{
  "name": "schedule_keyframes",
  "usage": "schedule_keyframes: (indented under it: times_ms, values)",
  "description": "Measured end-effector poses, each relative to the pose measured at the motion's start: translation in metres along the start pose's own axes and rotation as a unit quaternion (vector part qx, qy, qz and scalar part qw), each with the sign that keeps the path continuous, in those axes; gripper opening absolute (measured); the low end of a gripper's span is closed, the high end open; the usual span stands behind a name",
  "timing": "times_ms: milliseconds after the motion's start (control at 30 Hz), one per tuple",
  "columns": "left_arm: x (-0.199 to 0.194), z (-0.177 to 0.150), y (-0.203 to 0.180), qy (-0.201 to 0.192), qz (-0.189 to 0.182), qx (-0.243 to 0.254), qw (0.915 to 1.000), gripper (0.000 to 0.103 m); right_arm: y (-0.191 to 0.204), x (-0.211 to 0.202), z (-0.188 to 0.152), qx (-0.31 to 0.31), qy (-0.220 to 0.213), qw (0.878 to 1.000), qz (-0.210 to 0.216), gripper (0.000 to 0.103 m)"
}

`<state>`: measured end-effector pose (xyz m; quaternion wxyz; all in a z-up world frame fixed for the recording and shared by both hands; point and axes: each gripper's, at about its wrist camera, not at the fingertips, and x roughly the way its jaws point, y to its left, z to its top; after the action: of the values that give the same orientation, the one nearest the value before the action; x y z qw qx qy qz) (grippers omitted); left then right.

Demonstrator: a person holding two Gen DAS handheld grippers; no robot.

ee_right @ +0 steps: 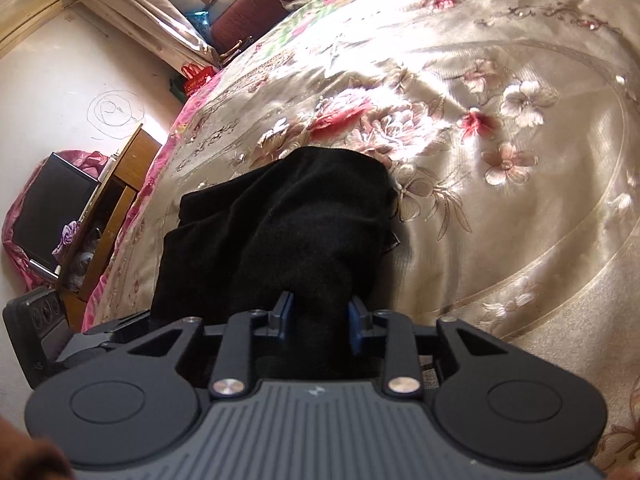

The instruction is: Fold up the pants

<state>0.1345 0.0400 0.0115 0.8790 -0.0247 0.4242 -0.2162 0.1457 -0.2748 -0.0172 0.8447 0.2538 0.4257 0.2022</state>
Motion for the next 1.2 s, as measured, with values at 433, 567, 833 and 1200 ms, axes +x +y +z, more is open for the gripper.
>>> schedule_keyframes:
  times_ms: [433, 567, 833, 1200]
  values:
    - [-0.062, -0.036, -0.075, -0.073, 0.161, 0.048, 0.9831, 0.1, 0.09, -0.045, -0.083, -0.112, -0.094, 0.988, -0.059, 0.032]
    - [-0.071, -0.057, -0.085, -0.068, 0.162, 0.042, 0.9836, 0.102, 0.103, -0.047, -0.108, -0.121, -0.081, 0.988, -0.057, 0.033]
    - [-0.077, -0.084, -0.086, -0.069, 0.152, 0.002, 0.986, 0.103, 0.114, -0.056, -0.132, -0.128, -0.079, 0.986, -0.07, 0.036]
    - [-0.062, -0.104, -0.084, -0.055, 0.16, -0.002, 0.9857, 0.103, 0.107, -0.045, -0.144, -0.12, -0.06, 0.987, -0.091, 0.04]
